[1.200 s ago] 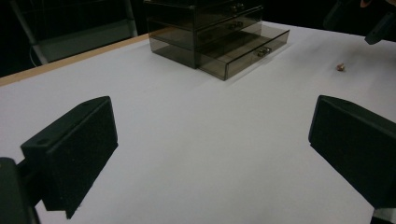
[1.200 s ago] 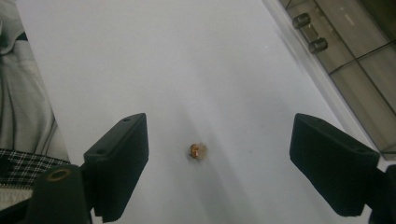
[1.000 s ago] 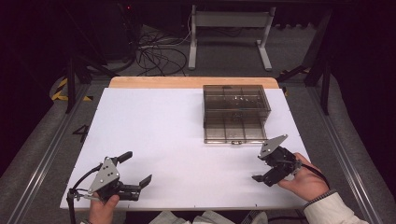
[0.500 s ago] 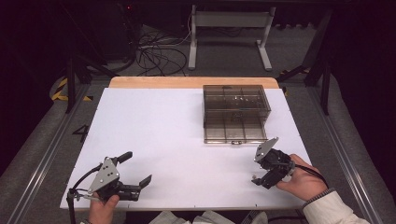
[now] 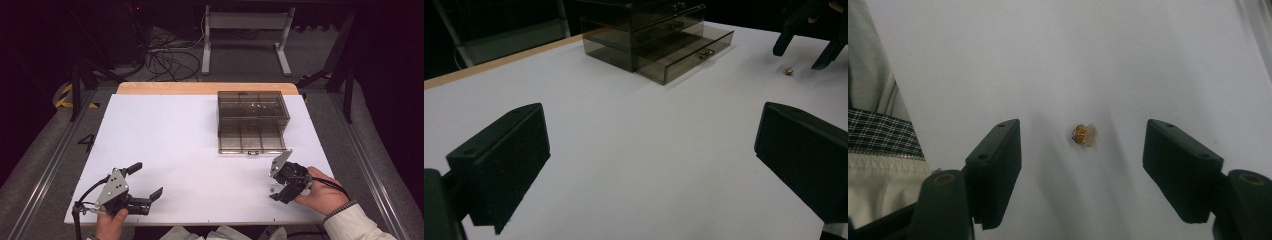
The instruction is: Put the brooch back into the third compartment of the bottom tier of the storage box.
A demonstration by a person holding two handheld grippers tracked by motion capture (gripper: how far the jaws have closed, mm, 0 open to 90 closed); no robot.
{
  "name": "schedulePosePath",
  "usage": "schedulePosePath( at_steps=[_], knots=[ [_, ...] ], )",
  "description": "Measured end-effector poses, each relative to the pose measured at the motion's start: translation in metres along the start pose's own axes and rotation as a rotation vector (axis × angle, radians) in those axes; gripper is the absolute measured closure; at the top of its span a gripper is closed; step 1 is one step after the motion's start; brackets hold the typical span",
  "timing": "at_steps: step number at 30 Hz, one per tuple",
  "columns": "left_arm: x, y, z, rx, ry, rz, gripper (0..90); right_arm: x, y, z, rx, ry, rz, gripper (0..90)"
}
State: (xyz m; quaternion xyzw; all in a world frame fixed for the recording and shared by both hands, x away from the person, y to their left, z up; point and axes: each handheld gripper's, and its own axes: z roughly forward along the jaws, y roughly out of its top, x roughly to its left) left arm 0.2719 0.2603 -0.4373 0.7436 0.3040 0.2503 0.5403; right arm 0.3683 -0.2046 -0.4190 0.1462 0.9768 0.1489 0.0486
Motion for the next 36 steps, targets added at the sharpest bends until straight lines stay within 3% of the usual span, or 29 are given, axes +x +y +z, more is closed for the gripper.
schedulePosePath(
  at_steps=[10, 12, 18, 21, 26, 27, 36],
  knots=[
    [0.0, 0.0, -0.001, -0.001, 0.001, 0.001, 2.1, 0.0, 0.002, 0.005, 0.034, 0.01, -0.048, 48.9],
    [0.0, 0.0, 0.0, -0.001, 0.003, 0.001, 2.1, 0.001, 0.002, 0.007, 0.033, 0.007, -0.03, 52.7],
    [0.0, 0.0, -0.001, 0.001, 0.001, 0.003, 2.1, 0.001, 0.004, 0.009, 0.039, 0.005, -0.044, 62.5],
    [0.0, 0.0, 0.0, -0.001, 0.001, 0.002, 2.1, -0.001, 0.004, 0.01, 0.046, 0.0, -0.071, 68.7],
    [0.0, 0.0, -0.001, -0.003, 0.003, 0.002, 2.1, -0.002, 0.005, 0.012, 0.059, 0.0, -0.049, 75.6],
    [0.0, 0.0, -0.001, -0.002, 0.003, 0.002, 2.1, -0.003, 0.005, 0.012, 0.068, 0.002, -0.065, 76.5],
    [-0.001, 0.0, -0.001, -0.003, 0.001, 0.002, 2.1, -0.002, 0.005, 0.013, 0.061, 0.0, -0.062, 79.1]
  ],
)
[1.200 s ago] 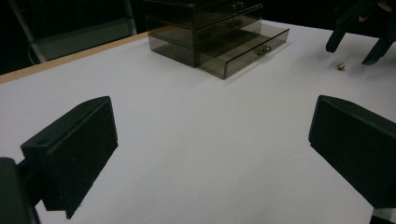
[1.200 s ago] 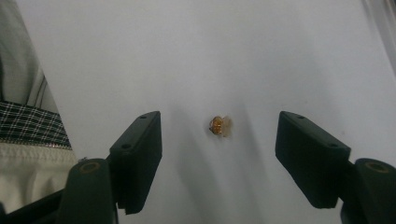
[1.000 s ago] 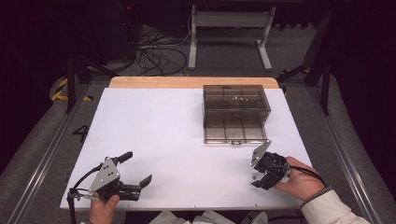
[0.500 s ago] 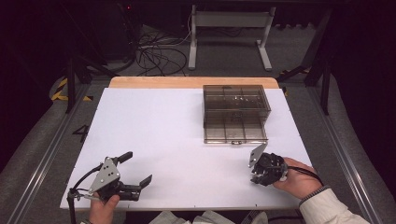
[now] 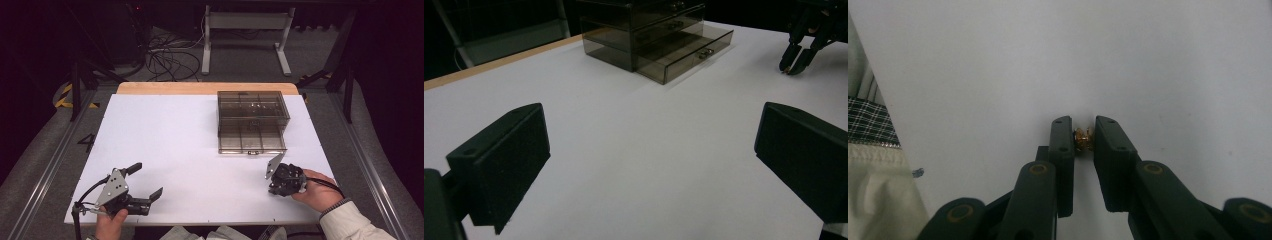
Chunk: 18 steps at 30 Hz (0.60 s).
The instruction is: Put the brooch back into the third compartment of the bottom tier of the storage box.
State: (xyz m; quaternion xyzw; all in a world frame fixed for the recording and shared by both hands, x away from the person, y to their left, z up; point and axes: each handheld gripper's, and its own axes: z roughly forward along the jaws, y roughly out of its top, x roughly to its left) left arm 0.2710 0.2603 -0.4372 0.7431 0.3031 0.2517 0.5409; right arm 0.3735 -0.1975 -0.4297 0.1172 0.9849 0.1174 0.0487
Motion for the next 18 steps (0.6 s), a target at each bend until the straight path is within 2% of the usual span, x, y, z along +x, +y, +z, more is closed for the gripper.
schedulePosePath(
  at_steps=[9, 15, 18],
  knots=[
    [0.0, 0.0, 0.0, 0.002, 0.001, 0.006, 2.1, 0.001, 0.0, -0.001, -0.003, -0.007, 0.001, 79.7],
    [0.0, 0.0, 0.0, 0.002, 0.003, 0.006, 2.1, 0.003, 0.0, -0.008, -0.054, -0.027, 0.006, 80.1],
    [0.0, 0.0, 0.0, 0.002, 0.002, 0.004, 2.1, 0.003, -0.001, -0.012, -0.102, -0.044, 0.004, 80.1]
  ],
)
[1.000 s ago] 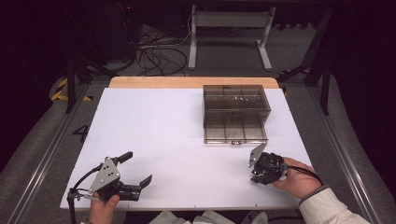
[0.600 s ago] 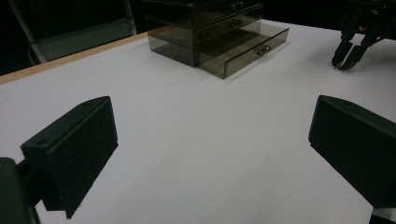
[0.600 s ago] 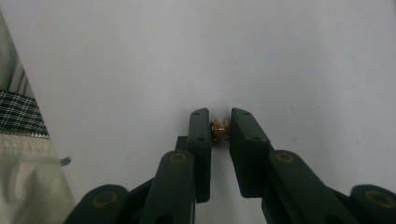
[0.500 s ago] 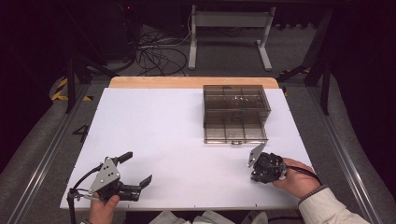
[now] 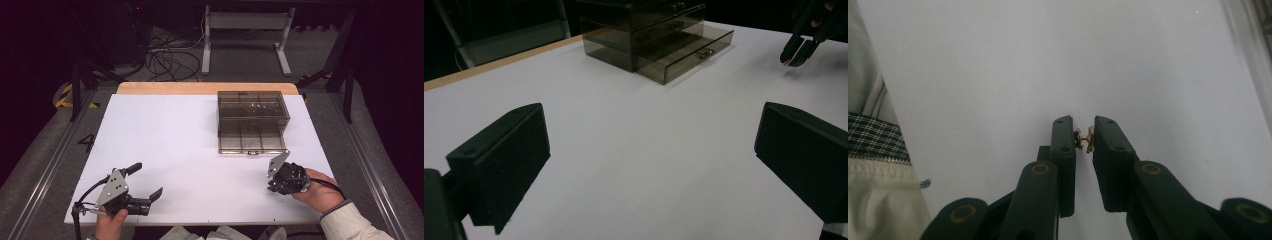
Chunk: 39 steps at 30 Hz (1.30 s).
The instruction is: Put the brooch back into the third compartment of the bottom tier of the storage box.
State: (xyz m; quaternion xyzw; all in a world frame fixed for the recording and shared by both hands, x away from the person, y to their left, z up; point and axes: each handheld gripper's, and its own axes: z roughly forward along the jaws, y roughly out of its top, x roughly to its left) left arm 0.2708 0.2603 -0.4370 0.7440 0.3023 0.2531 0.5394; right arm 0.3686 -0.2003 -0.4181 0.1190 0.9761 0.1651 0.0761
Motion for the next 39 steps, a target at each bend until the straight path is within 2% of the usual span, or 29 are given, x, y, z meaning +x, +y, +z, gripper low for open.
schedulePosePath(
  at_steps=[12, 15, 33, 39],
  knots=[
    [0.0, 0.0, -0.001, -0.003, 0.004, -0.002, 2.1, 0.0, 0.0, -0.02, -0.163, -0.051, 0.013, 80.1],
    [0.001, 0.0, -0.001, -0.002, 0.005, 0.009, 2.1, 0.001, 0.0, -0.025, -0.2, -0.062, 0.042, 80.1],
    [0.001, 0.0, -0.001, 0.001, 0.009, 0.005, 2.1, -0.001, 0.0, -0.042, -0.386, -0.137, 0.082, 80.1],
    [0.0, 0.0, -0.001, -0.005, 0.009, 0.009, 2.1, -0.002, 0.0, -0.049, -0.461, -0.142, 0.102, 80.0]
  ],
)
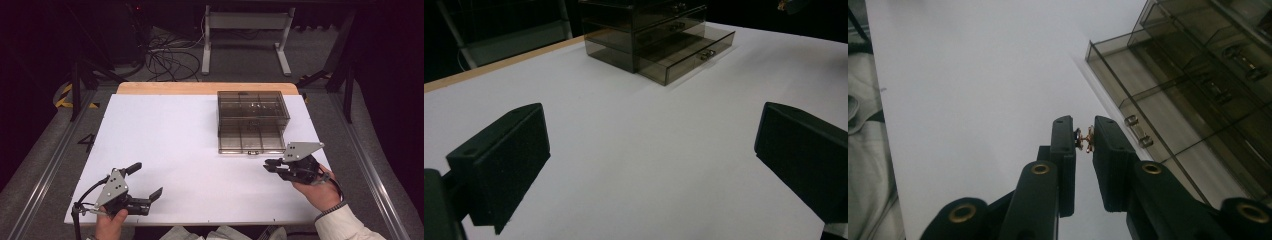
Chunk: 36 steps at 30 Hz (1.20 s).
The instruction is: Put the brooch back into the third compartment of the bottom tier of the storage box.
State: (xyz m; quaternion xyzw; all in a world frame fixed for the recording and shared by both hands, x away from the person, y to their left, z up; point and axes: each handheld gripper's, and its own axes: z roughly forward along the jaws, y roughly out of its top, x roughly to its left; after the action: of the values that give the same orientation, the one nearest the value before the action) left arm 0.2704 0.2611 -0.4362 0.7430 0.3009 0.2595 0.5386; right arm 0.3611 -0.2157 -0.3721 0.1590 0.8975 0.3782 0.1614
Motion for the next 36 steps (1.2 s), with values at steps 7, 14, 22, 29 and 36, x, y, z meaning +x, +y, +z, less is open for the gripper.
schedulePosePath(
  at_steps=[7, 14, 22, 29, 36],
  knots=[
    [0.001, 0.0, 0.0, 0.001, 0.0, -0.001, 2.1, -0.001, 0.003, -0.004, -0.058, -0.013, 0.014, 80.0],
    [0.0, 0.0, 0.0, 0.001, -0.001, 0.001, 2.1, -0.003, 0.007, -0.006, -0.116, -0.009, 0.036, 79.9],
    [0.0, 0.0, 0.0, 0.007, 0.004, 0.014, 2.1, -0.005, 0.011, -0.007, -0.163, -0.008, 0.061, 79.9],
    [0.0, 0.0, 0.0, 0.003, 0.0, -0.001, 2.1, -0.01, 0.014, -0.008, -0.178, -0.04, 0.09, 79.9],
    [0.001, 0.0, 0.0, 0.003, 0.001, 0.0, 2.1, -0.02, 0.021, -0.009, -0.168, -0.087, 0.11, 79.9]
  ],
)
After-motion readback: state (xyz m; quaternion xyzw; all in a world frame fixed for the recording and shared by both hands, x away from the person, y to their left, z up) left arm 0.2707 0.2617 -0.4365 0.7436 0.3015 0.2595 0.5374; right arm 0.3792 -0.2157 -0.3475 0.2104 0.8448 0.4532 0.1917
